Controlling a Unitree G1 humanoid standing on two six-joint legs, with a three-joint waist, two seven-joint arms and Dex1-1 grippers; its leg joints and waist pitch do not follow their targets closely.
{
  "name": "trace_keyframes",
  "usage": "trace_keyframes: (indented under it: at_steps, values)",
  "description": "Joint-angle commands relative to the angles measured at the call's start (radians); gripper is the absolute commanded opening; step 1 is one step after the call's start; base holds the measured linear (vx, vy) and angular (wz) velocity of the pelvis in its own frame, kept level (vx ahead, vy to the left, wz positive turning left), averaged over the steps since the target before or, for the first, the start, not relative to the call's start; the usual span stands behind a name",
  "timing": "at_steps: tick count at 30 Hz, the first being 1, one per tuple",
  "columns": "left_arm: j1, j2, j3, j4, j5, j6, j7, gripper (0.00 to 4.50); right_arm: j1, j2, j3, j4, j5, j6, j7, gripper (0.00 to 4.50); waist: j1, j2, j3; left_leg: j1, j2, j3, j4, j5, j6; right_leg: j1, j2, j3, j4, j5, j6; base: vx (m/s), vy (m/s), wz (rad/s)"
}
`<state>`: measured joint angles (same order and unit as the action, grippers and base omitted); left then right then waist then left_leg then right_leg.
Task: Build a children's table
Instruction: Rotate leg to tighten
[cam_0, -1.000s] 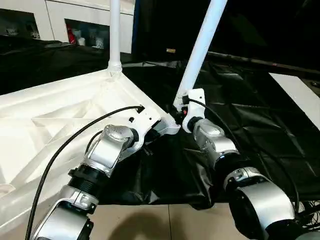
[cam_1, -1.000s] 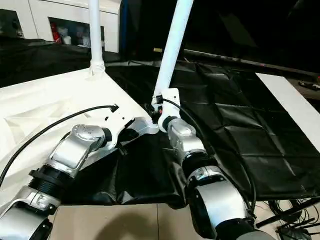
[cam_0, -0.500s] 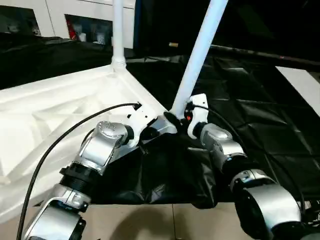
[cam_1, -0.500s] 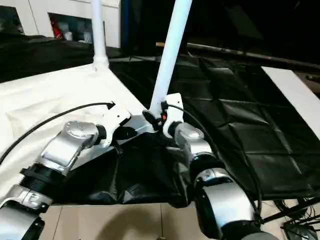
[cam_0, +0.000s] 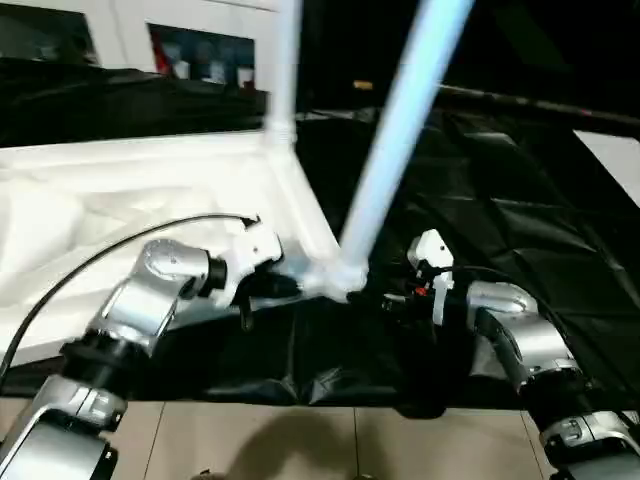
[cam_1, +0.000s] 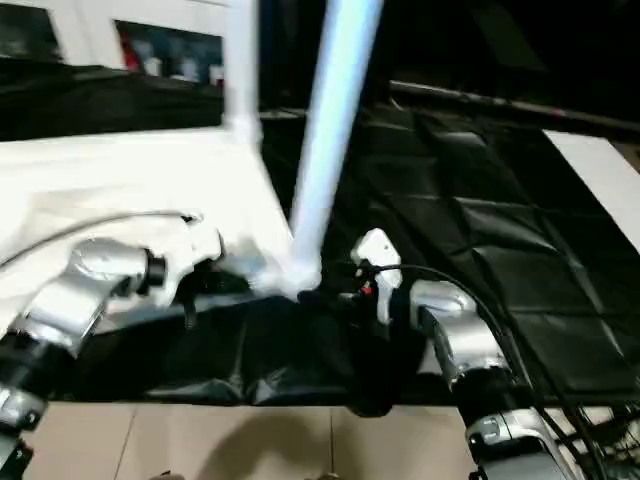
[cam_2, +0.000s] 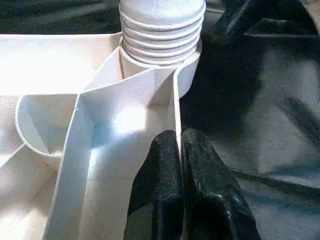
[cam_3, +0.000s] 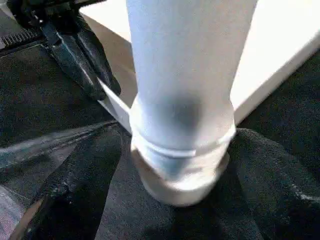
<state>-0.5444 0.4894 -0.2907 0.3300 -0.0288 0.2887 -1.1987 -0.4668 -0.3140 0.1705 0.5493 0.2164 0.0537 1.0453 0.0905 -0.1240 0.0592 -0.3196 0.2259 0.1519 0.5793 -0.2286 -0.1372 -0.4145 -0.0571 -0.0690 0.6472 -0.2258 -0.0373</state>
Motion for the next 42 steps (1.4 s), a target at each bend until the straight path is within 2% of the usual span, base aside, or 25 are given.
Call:
trace_keyframes:
  at_steps: [1, 5, 8, 10, 13, 14, 18, 20, 27, 31, 32, 34, 36, 37, 38, 39, 40, 42]
  values:
    - [-0.011, -0.013, -0.016, -0.046, -0.038, -0.027, -0.034, 0.00, 0.008, -0.009, 0.013, -0.030, -0.020, -0.012, 0.001, 3.72, -0.003, 0.018, -0.064, -0.009, 0.004, 0.019, -0.052, 0.072, 0.075, 0.079, -0.069, 0.058, -0.057, 0.134, -0.268, 0.000, 0.000, 0.00]
    - [-0.011, -0.011, -0.020, -0.035, -0.043, -0.050, -0.049, 0.00, 0.012, -0.014, 0.042, -0.059, -0.040, 0.000, -0.011, 3.72, -0.004, 0.015, -0.066, -0.012, 0.000, 0.018, -0.050, 0.114, 0.081, 0.082, -0.067, 0.058, -0.054, 0.182, -0.256, 0.000, 0.000, 0.00]
    - [-0.011, -0.014, -0.018, -0.031, -0.041, -0.056, -0.058, 0.00, 0.011, -0.011, 0.041, -0.058, -0.041, 0.005, -0.001, 3.72, -0.003, 0.016, -0.067, -0.012, 0.000, 0.019, -0.048, 0.119, 0.087, 0.082, -0.067, 0.058, -0.052, 0.190, -0.260, 0.000, 0.000, 0.00]
    - [-0.010, -0.014, -0.017, -0.032, -0.041, -0.056, -0.062, 0.00, 0.009, -0.006, 0.035, -0.054, -0.037, 0.004, -0.002, 3.47, -0.003, 0.016, -0.068, -0.012, 0.000, 0.018, -0.048, 0.123, 0.089, 0.081, -0.067, 0.058, -0.051, 0.197, -0.262, 0.000, 0.000, 0.00]
    - [-0.008, -0.012, -0.018, -0.033, -0.042, -0.054, -0.067, 0.00, 0.000, 0.009, 0.025, -0.035, -0.031, -0.004, 0.001, 3.33, -0.002, 0.015, -0.068, -0.014, 0.000, 0.018, -0.047, 0.117, 0.089, 0.083, -0.068, 0.058, -0.051, 0.188, -0.262, 0.000, 0.000, 0.00]
    - [-0.007, -0.011, -0.019, -0.034, -0.043, -0.053, -0.069, 0.00, -0.002, 0.012, 0.024, -0.031, -0.029, -0.005, 0.001, 3.09, -0.002, 0.015, -0.069, -0.013, 0.000, 0.018, -0.047, 0.117, 0.088, 0.083, -0.069, 0.058, -0.050, 0.187, -0.262, 0.000, 0.000, 0.00]
    - [-0.007, -0.011, -0.020, -0.030, -0.042, -0.056, -0.070, 0.00, -0.010, 0.018, 0.028, -0.009, -0.033, -0.012, -0.005, 2.83, -0.002, 0.016, -0.069, -0.014, 0.000, 0.017, -0.046, 0.120, 0.086, 0.082, -0.068, 0.057, -0.049, 0.189, -0.263, 0.000, 0.000, 0.00]
    - [-0.006, -0.011, -0.019, -0.030, -0.039, -0.057, -0.070, 0.00, -0.013, 0.021, 0.031, 0.001, -0.037, -0.017, -0.006, 2.79, -0.003, 0.013, -0.070, -0.015, 0.000, 0.018, -0.045, 0.120, 0.085, 0.083, -0.068, 0.057, -0.048, 0.186, -0.262, 0.000, 0.000, 0.00]
    - [0.002, -0.009, -0.019, -0.036, -0.039, -0.051, -0.075, 0.00, -0.014, 0.035, 0.026, 0.016, -0.042, -0.021, -0.008, 2.75, -0.003, 0.014, -0.069, -0.015, 0.001, 0.017, -0.046, 0.102, 0.081, 0.082, -0.070, 0.056, -0.050, 0.155, -0.257, 0.000, 0.000, 0.00]
    - [-0.009, -0.053, -0.008, 0.001, -0.001, -0.026, 0.041, 0.00, -0.016, 0.075, -0.026, 0.065, -0.035, 0.000, -0.138, 2.75, -0.005, 0.014, -0.070, -0.015, 0.001, 0.018, -0.046, 0.106, 0.075, 0.081, -0.069, 0.057, -0.050, 0.155, -0.255, 0.000, 0.000, 0.00]
    - [-0.018, -0.077, -0.002, 0.019, 0.012, -0.012, 0.092, 0.00, -0.019, 0.091, -0.043, 0.092, -0.037, 0.006, -0.191, 2.75, -0.006, 0.014, -0.069, -0.015, 0.001, 0.018, -0.047, 0.090, 0.063, 0.081, -0.070, 0.056, -0.053, 0.128, -0.251, 0.000, 0.000, 0.00]
    - [-0.018, -0.078, -0.002, 0.020, 0.012, -0.011, 0.093, 0.00, -0.019, 0.091, -0.044, 0.093, -0.037, 0.007, -0.192, 2.74, -0.005, 0.014, -0.067, -0.016, 0.001, 0.017, -0.049, 0.064, 0.049, 0.082, -0.071, 0.057, -0.057, 0.084, -0.239, 0.000, 0.000, 0.00]
    - [-0.041, -0.140, -0.003, 0.059, 0.035, 0.013, 0.184, 0.00, -0.031, 0.143, -0.081, 0.154, -0.037, 0.026, -0.323, 2.74, -0.007, 0.021, -0.065, -0.014, 0.001, 0.018, -0.051, 0.037, 0.037, 0.078, -0.071, 0.058, -0.061, 0.051, -0.230, 0.000, 0.000, 0.00]
    - [-0.048, -0.154, -0.003, 0.069, 0.040, 0.019, 0.205, 0.00, -0.036, 0.155, -0.088, 0.166, -0.037, 0.028, -0.352, 2.74, -0.008, 0.019, -0.063, -0.013, 0.001, 0.020, -0.052, 0.020, 0.032, 0.077, -0.070, 0.059, -0.065, 0.028, -0.225, 0.000, 0.000, 0.00]
    - [-0.068, -0.198, -0.002, 0.098, 0.055, 0.044, 0.271, 0.00, -0.055, 0.194, -0.109, 0.205, -0.039, 0.032, -0.443, 2.74, -0.010, 0.022, -0.062, -0.011, 0.001, 0.019, -0.055, -0.031, 0.010, 0.074, -0.072, 0.059, -0.073, -0.060, -0.205, 0.000, 0.000, 0.00]
    - [-0.069, -0.200, -0.002, 0.099, 0.055, 0.044, 0.273, 0.00, -0.056, 0.196, -0.110, 0.206, -0.039, 0.032, -0.446, 2.74, -0.008, 0.021, -0.063, -0.009, 0.002, 0.017, -0.056, -0.037, 0.005, 0.075, -0.073, 0.058, -0.075, -0.080, -0.199, 0.000, 0.000, 0.00]
    - [-0.080, -0.224, -0.003, 0.115, 0.063, 0.053, 0.305, 0.00, -0.071, 0.219, -0.124, 0.229, -0.036, 0.037, -0.499, 2.74, -0.008, 0.021, -0.063, -0.014, 0.001, 0.016, -0.056, -0.029, -0.002, 0.078, -0.073, 0.059, -0.074, -0.083, -0.190, 0.000, 0.000, 0.00]
    - [-0.101, -0.268, 0.003, 0.149, 0.077, 0.074, 0.376, 0.00, -0.101, 0.260, -0.149, 0.267, -0.036, 0.031, -0.590, 2.74, -0.008, 0.024, -0.064, -0.011, 0.001, 0.017, -0.055, -0.030, -0.003, 0.072, -0.071, 0.059, -0.073, -0.070, -0.184, 0.000, 0.000, 0.00]
